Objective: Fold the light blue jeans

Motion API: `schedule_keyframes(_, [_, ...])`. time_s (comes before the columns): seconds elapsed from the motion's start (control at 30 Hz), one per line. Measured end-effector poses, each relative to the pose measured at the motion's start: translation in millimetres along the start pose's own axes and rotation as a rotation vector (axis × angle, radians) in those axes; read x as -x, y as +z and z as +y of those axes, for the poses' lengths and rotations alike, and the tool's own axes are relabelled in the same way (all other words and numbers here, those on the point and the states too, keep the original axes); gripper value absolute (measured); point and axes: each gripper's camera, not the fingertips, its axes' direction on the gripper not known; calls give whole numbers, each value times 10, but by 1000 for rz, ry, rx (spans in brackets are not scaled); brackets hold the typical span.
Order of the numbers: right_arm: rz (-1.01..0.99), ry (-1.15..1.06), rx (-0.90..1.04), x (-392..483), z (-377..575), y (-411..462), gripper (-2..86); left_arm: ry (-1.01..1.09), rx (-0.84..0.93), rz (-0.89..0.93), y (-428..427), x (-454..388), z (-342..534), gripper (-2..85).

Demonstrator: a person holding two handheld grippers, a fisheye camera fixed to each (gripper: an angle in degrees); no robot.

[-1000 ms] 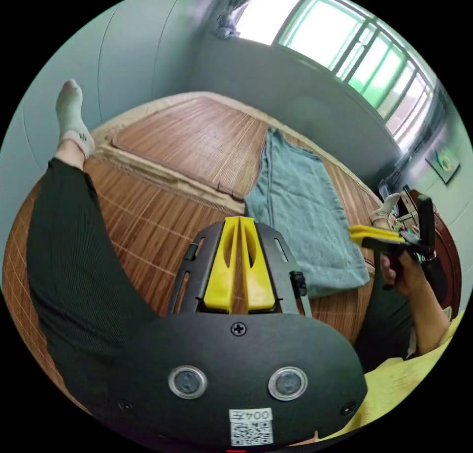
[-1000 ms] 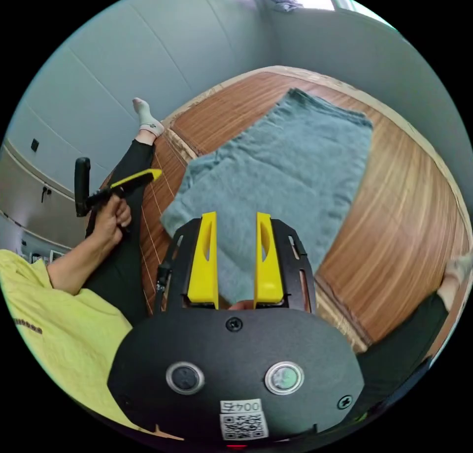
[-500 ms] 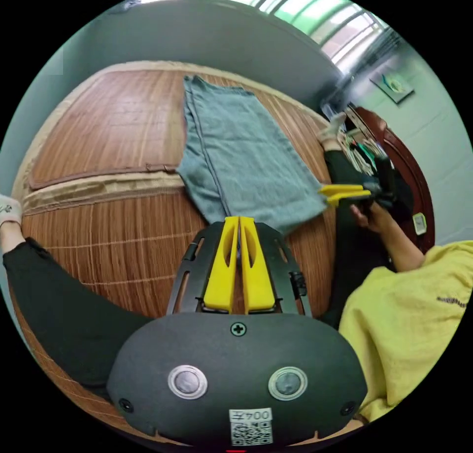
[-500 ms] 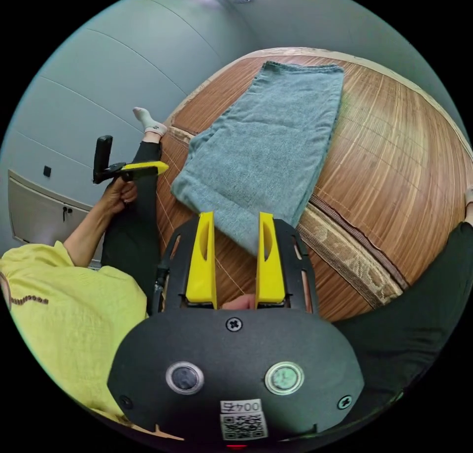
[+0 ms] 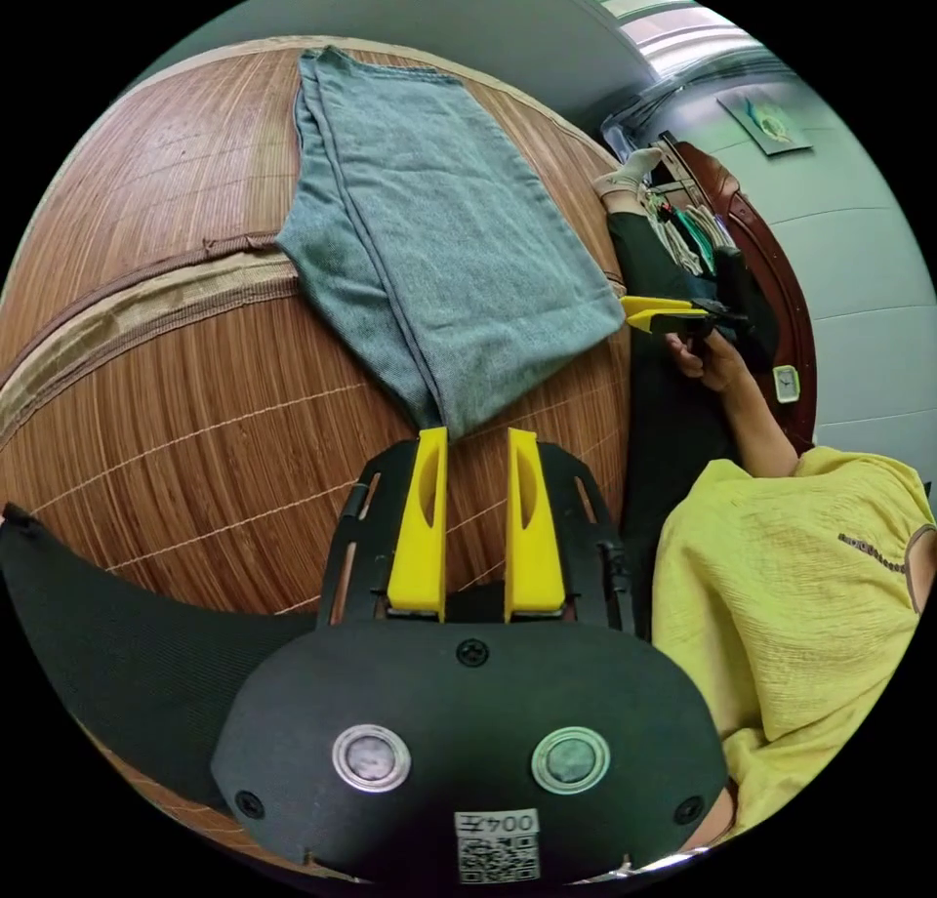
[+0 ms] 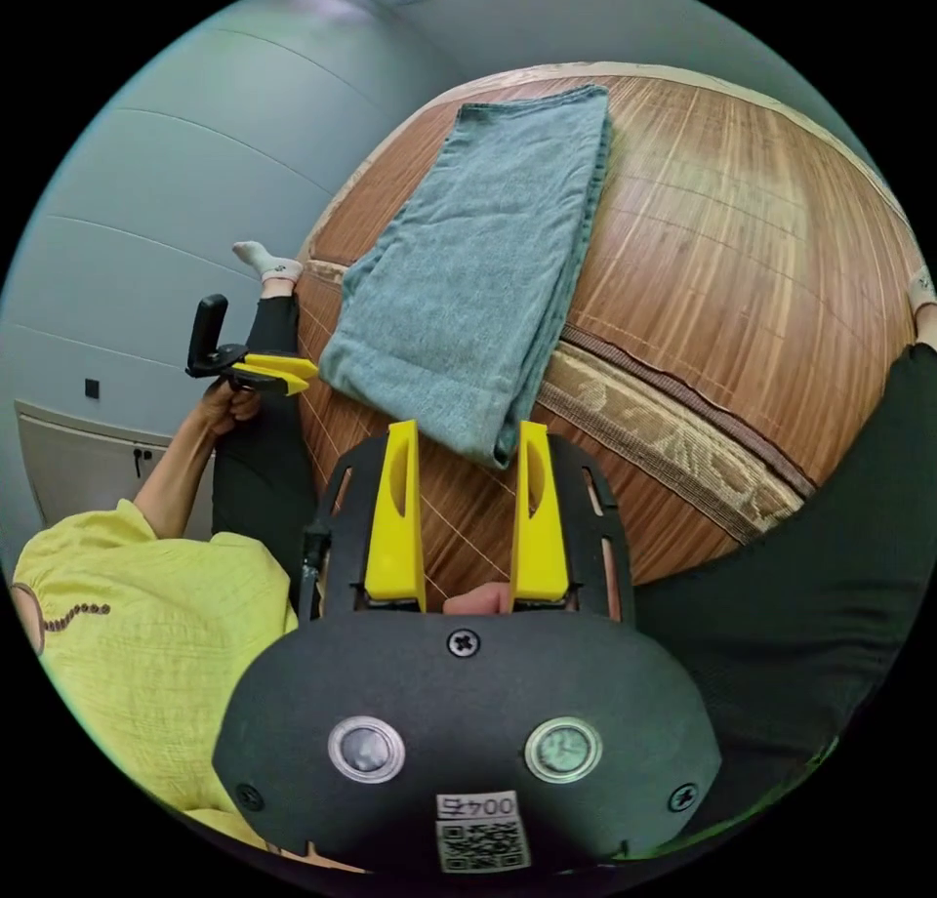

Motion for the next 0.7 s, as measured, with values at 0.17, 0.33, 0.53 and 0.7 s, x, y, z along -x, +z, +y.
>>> schedule_keyframes(0.17, [13,-131,-42,199,117,55,169,58,-156,-202,-100,-550,-67,49])
schedule_keyframes(0.33, [-34,-192,-106,225,184,13,174,96,-203,-153,331,-954,-648,38])
schedule_keyframes(0.53, [4,-241,-98,272,225,76,177,127,-190,-30,903,-1438,-1292,56])
schedule_keyframes(0.7, [20,-286,-80,306,204,136,182,69,-96,-28,1234,-1579,-1729,91])
